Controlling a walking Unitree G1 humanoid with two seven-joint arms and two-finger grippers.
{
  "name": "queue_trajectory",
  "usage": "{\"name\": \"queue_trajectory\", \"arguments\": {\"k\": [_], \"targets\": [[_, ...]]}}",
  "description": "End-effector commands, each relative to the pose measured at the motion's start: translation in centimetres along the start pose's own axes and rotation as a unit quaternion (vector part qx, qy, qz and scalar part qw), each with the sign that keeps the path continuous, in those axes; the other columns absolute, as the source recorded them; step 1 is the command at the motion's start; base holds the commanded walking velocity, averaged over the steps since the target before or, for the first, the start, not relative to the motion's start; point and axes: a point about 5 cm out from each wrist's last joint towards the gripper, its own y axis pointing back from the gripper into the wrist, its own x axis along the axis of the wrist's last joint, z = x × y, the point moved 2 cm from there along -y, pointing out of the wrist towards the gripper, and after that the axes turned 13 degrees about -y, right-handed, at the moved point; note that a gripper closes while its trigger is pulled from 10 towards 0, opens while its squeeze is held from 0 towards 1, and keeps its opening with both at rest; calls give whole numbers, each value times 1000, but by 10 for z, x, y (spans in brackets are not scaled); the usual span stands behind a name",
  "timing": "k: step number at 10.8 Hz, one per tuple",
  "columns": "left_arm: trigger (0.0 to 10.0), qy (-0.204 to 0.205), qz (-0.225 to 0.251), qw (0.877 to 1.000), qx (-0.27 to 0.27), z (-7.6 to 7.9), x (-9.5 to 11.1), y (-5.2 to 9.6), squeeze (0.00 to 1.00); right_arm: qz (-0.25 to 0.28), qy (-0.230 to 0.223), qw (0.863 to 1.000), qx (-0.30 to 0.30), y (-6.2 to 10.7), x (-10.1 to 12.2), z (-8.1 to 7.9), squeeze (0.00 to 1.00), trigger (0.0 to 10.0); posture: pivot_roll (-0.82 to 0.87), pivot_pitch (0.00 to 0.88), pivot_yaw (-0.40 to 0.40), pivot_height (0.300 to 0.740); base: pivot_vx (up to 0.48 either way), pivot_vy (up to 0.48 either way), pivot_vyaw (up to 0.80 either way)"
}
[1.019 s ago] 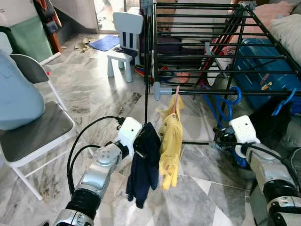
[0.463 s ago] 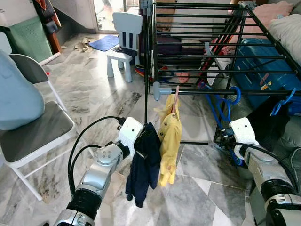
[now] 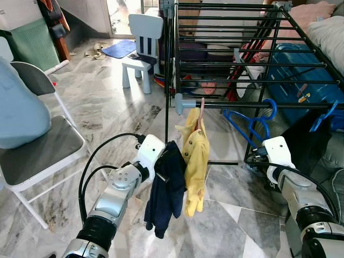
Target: Hang hanger
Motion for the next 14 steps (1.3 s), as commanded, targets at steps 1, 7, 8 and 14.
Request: {"name": "queue_trajectory", "arguments": {"k": [1, 7, 8, 14], "targets": [[10000, -10, 6, 1000, 0, -3, 6, -2, 0, 9, -7, 1000, 1, -2, 6, -1, 0, 1098, 60, 0, -14, 740, 0, 0, 0], [10000, -14, 2, 1000, 4, -4, 5, -2, 0, 38, 12, 998, 40, 0, 18, -20, 1000, 10000, 64, 0, -20, 740, 0, 0, 0], [10000, -14, 1, 1000, 6, -5, 4, -2, 0, 49, 17, 997, 48, 7, 18, -24, 1000, 10000, 63, 0, -23, 740, 0, 0, 0], [10000, -11, 2, 1000, 2, -6, 4, -3, 0, 113, 66, 991, -28, 82, 16, -20, 1000, 10000, 13, 0, 6, 740, 0, 0, 0]]}}
